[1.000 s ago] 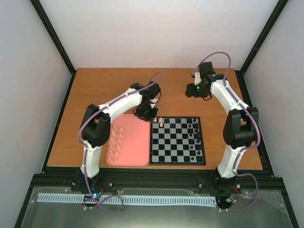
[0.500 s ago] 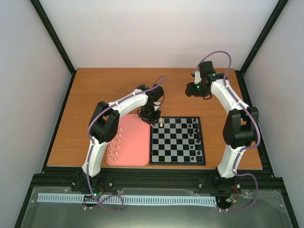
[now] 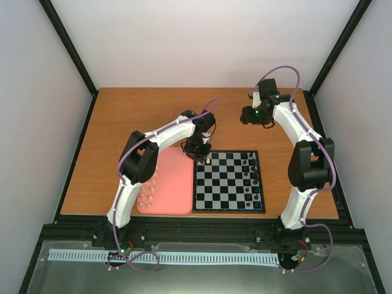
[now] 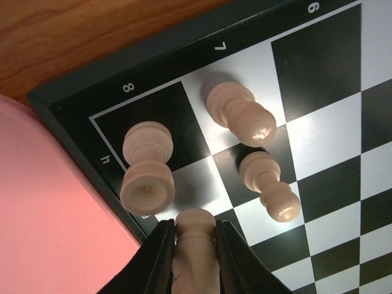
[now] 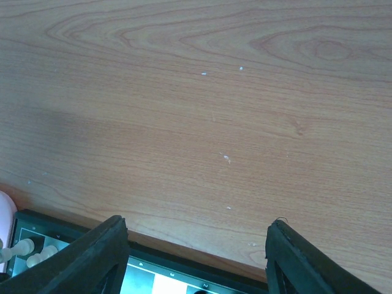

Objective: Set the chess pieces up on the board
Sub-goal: Place the chess piece on the chessboard.

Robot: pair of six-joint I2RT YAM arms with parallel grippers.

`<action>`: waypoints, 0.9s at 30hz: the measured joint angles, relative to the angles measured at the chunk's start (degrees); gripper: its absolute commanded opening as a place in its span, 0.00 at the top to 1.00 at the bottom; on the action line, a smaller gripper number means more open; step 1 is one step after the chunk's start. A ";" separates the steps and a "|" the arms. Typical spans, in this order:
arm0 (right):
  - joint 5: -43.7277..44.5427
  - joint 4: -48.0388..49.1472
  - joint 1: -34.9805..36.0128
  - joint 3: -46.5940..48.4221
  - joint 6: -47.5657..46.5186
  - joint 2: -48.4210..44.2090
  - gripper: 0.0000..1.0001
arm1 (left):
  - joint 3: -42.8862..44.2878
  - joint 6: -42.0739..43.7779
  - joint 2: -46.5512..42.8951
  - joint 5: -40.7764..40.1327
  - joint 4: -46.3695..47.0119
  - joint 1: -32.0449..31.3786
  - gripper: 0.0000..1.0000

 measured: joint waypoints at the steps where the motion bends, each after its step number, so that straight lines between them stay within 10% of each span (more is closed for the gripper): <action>1: -0.02 0.00 -0.04 -0.02 -0.02 0.00 0.38 | 0.00 0.00 0.22 0.02 0.00 -0.04 0.88; 27: -0.28 0.42 -0.42 -0.24 0.00 -0.02 0.38 | 0.00 -0.17 1.03 0.04 0.07 -0.11 0.69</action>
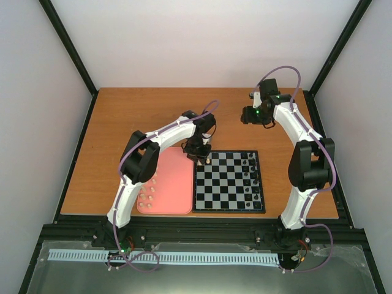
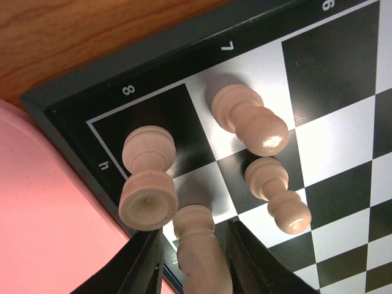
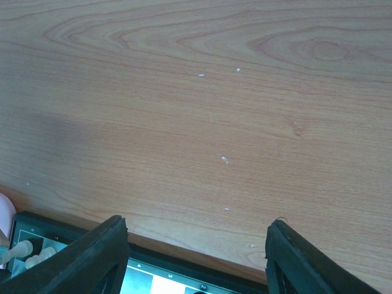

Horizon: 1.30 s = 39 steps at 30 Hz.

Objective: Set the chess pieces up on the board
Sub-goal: Place the chess piece on the chessboard, then pick up the chess piece from the storage box.

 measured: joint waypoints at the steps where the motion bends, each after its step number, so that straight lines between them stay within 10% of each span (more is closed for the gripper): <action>1: 0.00 -0.02 -0.02 0.00 0.00 0.00 0.38 | 0.00 0.02 0.00 -0.11 0.02 0.00 0.69; 13: -0.11 -0.02 -0.07 0.00 0.00 0.00 0.38 | 0.00 1.05 -0.96 0.33 -0.13 -0.02 0.35; 27: -0.26 -0.02 -0.07 0.00 0.00 0.00 0.38 | -6.45 0.81 -15.39 -3.34 -2.01 1.95 0.43; 39: -1.36 -0.02 -0.07 -0.02 0.00 0.00 0.38 | -28.09 0.15 -23.96 -10.99 2.89 20.52 0.54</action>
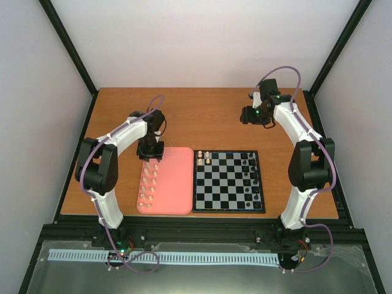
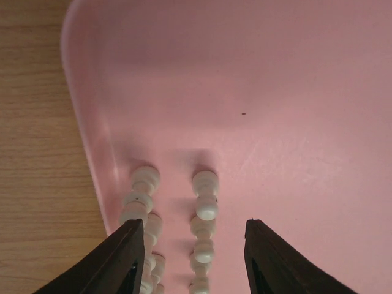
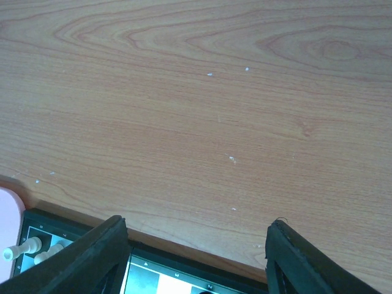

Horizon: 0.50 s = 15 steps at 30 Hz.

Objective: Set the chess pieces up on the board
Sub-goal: Pick up the chess piece from the storage box.

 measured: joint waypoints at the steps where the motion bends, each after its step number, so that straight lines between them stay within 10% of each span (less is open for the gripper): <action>1: -0.04 0.00 0.00 0.00 0.00 0.00 0.38 | -0.83 0.04 0.07 -0.07 0.50 -0.04 0.55; 15: -0.17 0.00 0.00 0.00 0.02 0.00 0.38 | -2.38 0.44 2.80 0.98 5.90 -0.24 0.64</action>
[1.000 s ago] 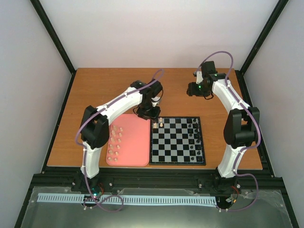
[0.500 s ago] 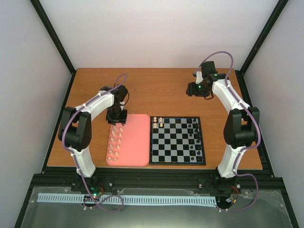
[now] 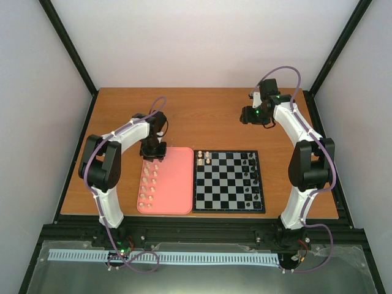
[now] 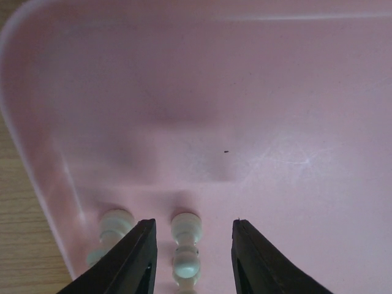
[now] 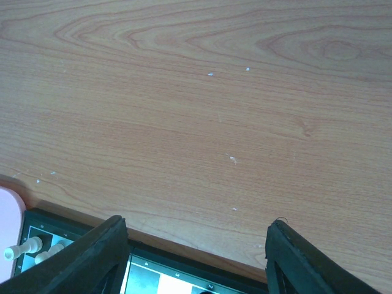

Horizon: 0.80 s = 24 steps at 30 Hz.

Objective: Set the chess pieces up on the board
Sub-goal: Pick up the chess piece from the storage box.

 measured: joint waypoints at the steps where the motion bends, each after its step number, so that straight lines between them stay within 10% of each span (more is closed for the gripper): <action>1: 0.00 0.00 0.00 0.00 0.00 0.02 0.38 | -0.15 0.02 0.33 0.20 0.07 0.00 0.64; 24: 0.02 0.00 0.00 -0.13 0.00 0.15 0.38 | -2.89 0.07 2.54 1.05 1.73 0.00 0.83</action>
